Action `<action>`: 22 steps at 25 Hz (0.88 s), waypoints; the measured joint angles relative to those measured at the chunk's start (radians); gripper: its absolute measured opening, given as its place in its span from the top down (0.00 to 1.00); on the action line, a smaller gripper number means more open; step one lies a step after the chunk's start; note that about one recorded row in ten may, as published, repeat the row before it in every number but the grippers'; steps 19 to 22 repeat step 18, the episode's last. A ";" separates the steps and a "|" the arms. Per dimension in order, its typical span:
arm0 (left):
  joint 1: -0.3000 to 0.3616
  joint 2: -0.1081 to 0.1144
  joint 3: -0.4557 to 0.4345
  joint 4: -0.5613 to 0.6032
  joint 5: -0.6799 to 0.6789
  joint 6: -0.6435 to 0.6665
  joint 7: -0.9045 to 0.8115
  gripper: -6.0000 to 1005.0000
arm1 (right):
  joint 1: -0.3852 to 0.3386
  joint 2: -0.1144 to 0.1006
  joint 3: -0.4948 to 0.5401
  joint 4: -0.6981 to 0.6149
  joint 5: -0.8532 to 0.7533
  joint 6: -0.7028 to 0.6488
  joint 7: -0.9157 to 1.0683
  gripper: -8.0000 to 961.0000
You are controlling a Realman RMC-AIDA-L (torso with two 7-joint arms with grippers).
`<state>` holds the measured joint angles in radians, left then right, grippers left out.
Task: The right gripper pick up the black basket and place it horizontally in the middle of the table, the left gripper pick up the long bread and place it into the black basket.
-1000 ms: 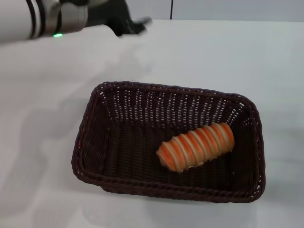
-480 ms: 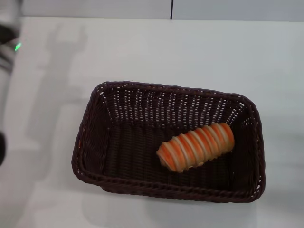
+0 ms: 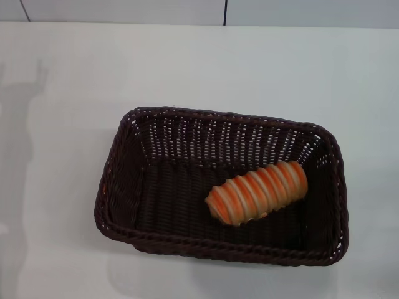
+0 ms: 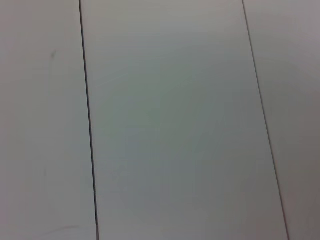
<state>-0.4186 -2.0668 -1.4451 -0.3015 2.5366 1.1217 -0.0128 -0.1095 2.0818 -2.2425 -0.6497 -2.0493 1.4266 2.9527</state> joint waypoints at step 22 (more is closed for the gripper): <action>0.027 -0.004 -0.003 0.039 0.002 0.022 0.033 0.20 | 0.021 0.003 -0.005 0.047 0.010 0.026 0.001 0.14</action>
